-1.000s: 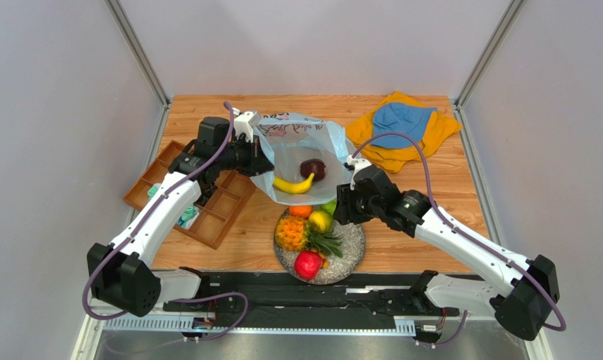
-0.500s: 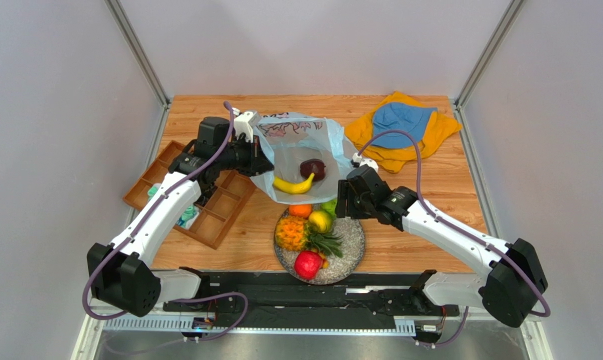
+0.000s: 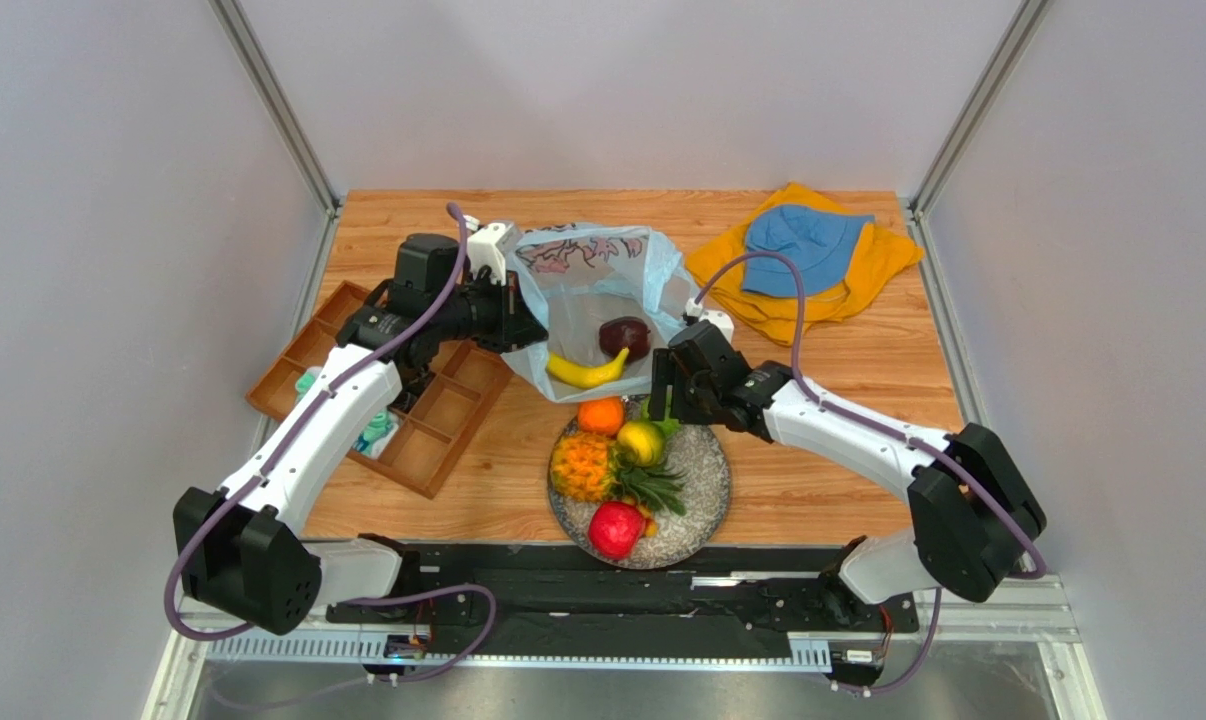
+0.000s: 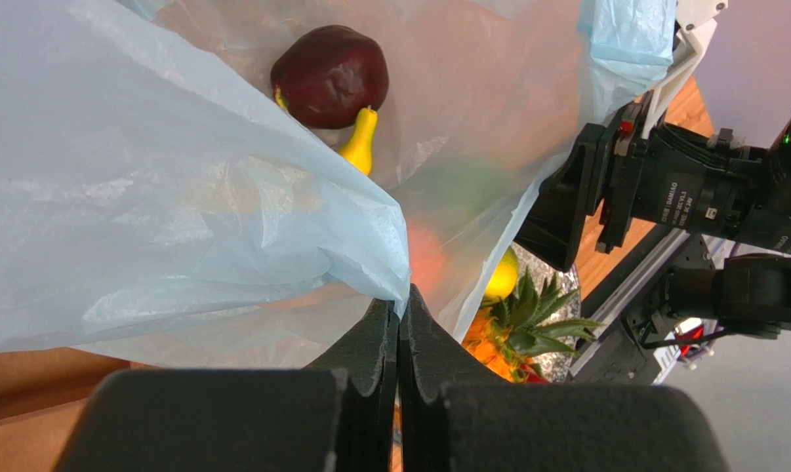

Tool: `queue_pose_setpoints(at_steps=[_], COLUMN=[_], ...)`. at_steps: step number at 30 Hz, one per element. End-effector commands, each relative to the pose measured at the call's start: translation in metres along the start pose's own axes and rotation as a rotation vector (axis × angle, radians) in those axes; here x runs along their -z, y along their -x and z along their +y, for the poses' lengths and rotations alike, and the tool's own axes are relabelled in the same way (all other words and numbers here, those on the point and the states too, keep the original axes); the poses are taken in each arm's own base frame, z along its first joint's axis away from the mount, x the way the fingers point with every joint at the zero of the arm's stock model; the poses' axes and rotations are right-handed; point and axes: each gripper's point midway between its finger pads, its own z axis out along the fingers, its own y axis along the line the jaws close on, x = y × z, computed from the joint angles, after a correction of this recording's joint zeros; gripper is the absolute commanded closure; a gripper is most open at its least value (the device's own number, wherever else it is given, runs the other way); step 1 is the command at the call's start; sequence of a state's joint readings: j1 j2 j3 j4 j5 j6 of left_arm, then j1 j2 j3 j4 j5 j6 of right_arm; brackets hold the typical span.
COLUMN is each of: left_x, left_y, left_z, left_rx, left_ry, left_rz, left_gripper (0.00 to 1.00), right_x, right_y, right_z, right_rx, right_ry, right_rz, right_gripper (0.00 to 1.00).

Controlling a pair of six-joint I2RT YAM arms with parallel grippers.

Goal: Place the fruits into the plastic bag

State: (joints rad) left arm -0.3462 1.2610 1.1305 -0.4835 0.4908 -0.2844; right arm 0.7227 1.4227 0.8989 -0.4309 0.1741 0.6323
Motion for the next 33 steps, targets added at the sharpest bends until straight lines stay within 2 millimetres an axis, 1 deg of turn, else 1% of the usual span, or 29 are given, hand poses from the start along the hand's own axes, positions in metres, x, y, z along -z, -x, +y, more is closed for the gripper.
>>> queue_pose_setpoints(at_steps=[1,3,5,8,9,16,19,20,22,25,28,30,31,33], left_x=[0.013,0.013,0.013,0.013,0.013,0.013,0.013,0.012,0.012,0.012,0.011,0.011,0.011,0.010], left_y=[0.017,0.017,0.017,0.017,0.017,0.018,0.017,0.017,0.017,0.017,0.016,0.017,0.016,0.016], left_z=[-0.011,-0.011,-0.011,-0.011,-0.011,-0.012,-0.011,-0.011,-0.011,-0.010,-0.010,-0.010,-0.010,-0.010], left_rx=[-0.037,-0.037,-0.039,-0.039,-0.037,-0.038,-0.036,-0.038,-0.036,-0.036,-0.033,-0.034,-0.031,-0.033], left_ry=[-0.022,-0.022,-0.022,-0.022,-0.022,-0.025,-0.023,-0.024,-0.021,-0.021,-0.023,-0.022,-0.021,-0.023], left_rz=[-0.060,-0.060,-0.060,-0.060,-0.060,-0.061,-0.057,-0.058,-0.058,-0.056,-0.052,-0.054,-0.052,-0.052], left_gripper=[1.00,1.00,1.00,1.00,1.00,1.00,1.00,1.00,1.00,1.00,1.00,1.00,1.00,1.00], right_x=[0.002,-0.001,-0.008,-0.016,-0.019,-0.030,-0.034,-0.035,-0.034,-0.029,-0.021,-0.016,-0.009,-0.001], right_y=[0.038,0.039,0.038,0.034,0.030,0.017,0.014,0.014,0.014,0.017,0.021,0.024,0.027,0.030], right_z=[0.025,0.026,0.023,0.020,0.018,0.009,0.010,0.010,0.008,0.006,0.003,0.004,0.005,0.009], right_rx=[-0.041,-0.041,-0.034,-0.028,-0.026,-0.007,-0.006,-0.004,0.000,0.012,0.018,0.026,0.034,0.047], right_ry=[0.074,0.070,0.043,0.020,0.007,-0.023,-0.021,-0.021,-0.024,-0.031,-0.034,-0.019,-0.001,0.037], right_rz=[-0.117,-0.116,-0.110,-0.088,-0.072,-0.045,-0.028,-0.028,-0.028,-0.047,-0.071,-0.086,-0.111,-0.132], right_gripper=[0.24,0.23,0.23,0.23,0.23,0.24,0.29,0.38,0.48,0.57,0.63,0.64,0.64,0.64])
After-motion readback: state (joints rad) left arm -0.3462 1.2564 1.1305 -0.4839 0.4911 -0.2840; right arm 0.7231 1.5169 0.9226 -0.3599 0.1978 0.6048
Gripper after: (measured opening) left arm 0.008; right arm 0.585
